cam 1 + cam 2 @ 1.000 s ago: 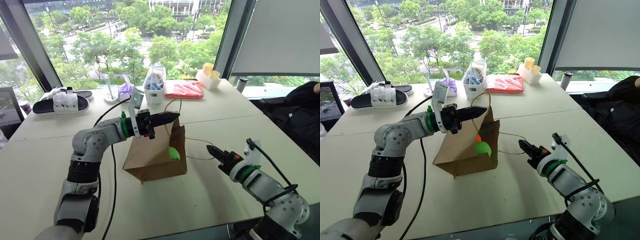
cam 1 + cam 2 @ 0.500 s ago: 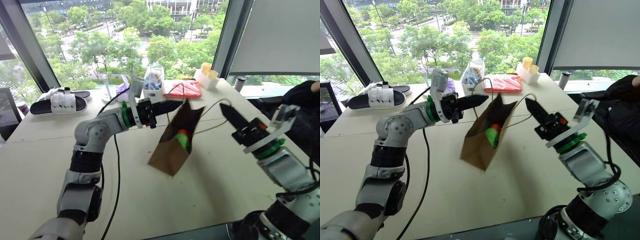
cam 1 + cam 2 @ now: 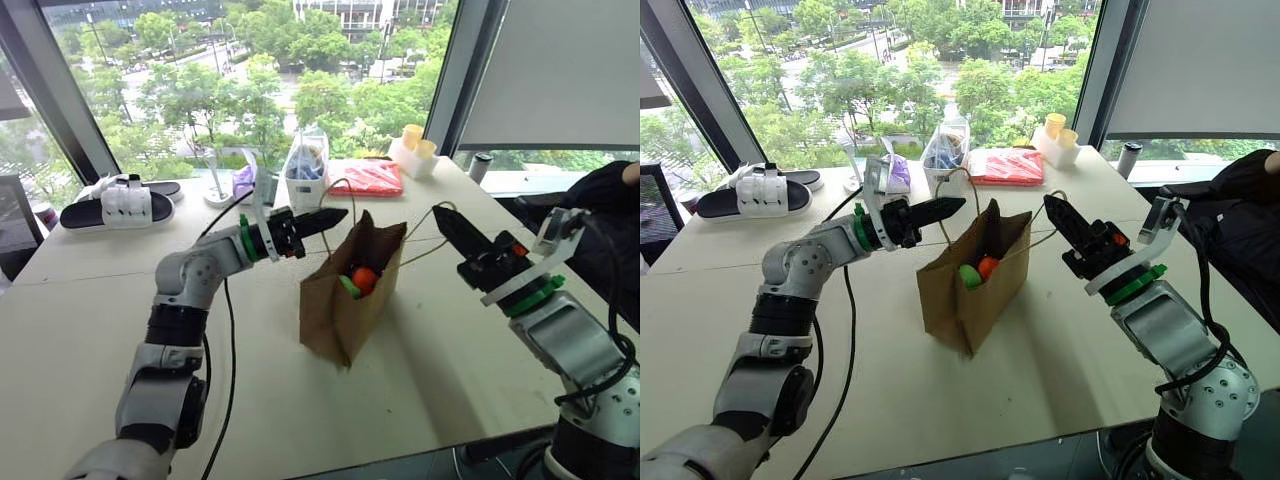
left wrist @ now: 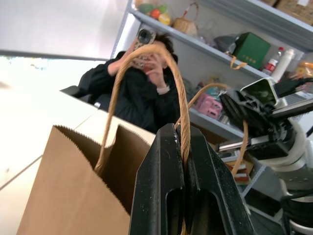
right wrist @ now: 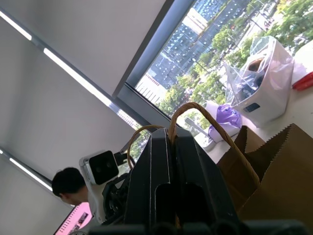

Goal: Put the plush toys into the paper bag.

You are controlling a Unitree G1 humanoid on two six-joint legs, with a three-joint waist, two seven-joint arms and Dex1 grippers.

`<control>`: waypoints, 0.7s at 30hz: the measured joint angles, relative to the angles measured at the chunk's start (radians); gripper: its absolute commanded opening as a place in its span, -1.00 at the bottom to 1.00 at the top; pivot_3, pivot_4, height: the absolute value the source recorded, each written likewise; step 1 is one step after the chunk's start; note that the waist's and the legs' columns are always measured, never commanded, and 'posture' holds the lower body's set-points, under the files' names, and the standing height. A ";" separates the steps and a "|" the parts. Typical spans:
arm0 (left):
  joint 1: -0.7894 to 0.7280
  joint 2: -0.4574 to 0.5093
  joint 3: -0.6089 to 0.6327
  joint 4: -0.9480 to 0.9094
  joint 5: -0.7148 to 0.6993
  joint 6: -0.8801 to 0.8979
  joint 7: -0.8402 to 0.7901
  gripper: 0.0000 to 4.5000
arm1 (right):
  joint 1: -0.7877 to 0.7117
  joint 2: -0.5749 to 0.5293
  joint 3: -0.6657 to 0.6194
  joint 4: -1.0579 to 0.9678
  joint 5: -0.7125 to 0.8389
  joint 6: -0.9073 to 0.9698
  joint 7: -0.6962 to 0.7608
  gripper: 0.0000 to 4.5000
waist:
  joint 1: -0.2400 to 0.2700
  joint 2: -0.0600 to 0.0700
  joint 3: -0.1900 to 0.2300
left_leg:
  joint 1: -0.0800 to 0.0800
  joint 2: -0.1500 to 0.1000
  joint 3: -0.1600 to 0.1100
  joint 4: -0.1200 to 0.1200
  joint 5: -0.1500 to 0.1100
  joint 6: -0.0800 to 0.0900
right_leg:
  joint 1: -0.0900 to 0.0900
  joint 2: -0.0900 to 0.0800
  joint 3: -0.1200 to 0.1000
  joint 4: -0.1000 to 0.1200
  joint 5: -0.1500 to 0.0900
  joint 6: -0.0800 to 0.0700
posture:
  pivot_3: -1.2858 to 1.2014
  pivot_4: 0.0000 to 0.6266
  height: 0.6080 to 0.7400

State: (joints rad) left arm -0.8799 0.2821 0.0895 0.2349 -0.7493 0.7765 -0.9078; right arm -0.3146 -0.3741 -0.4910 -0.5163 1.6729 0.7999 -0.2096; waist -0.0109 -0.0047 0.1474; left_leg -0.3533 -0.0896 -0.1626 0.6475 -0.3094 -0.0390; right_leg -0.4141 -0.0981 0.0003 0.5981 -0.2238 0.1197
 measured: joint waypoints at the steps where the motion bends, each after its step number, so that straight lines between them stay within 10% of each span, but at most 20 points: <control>1: 0.006 -0.001 0.001 0.000 0.000 0.002 0.001 -0.88 | 0.014 -0.009 0.003 0.000 -0.002 -0.006 0.002 -0.39 | 0.000 0.000 0.000 | 0.000 0.000 0.000 0.000 0.000 0.000 | 0.000 0.000 0.000 0.000 0.000 0.000 | 0.03 -0.52 1.00; 7: 0.017 -0.001 0.004 0.000 -0.001 0.020 0.021 0.25 | 0.057 -0.083 0.045 -0.001 -0.024 -0.046 0.051 0.95 | -0.001 0.000 0.000 | 0.001 0.000 0.000 0.000 -0.002 0.004 | 0.001 0.000 0.000 0.000 0.000 0.000 | 0.03 -0.52 1.00; 10: 0.017 -0.001 0.005 -0.001 -0.002 0.022 0.023 0.96 | 0.073 -0.111 0.072 -0.003 -0.045 -0.052 0.066 1.00 | 0.000 0.000 0.000 | 0.001 0.000 0.000 0.000 -0.002 0.004 | 0.001 0.001 0.000 0.000 0.000 0.000 | 0.03 -0.52 1.00; 21: 0.189 0.215 0.137 -0.219 -0.141 0.220 0.060 1.00 | 0.392 -0.306 0.089 -0.126 -0.154 -0.005 0.345 0.77 | -0.007 0.000 0.000 | 0.005 0.001 0.002 -0.001 -0.004 0.007 | 0.004 0.001 0.001 -0.002 0.000 0.000 | 0.03 -0.52 1.00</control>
State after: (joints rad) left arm -0.6907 0.4966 0.2267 0.0161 -0.8903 0.9964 -0.8481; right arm 0.0770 -0.6803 -0.4021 -0.6420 1.5191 0.7948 0.1350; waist -0.0174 -0.0052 0.1476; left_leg -0.3486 -0.0889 -0.1602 0.6469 -0.3135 -0.0317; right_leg -0.4106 -0.0976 0.0014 0.5966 -0.2241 0.1200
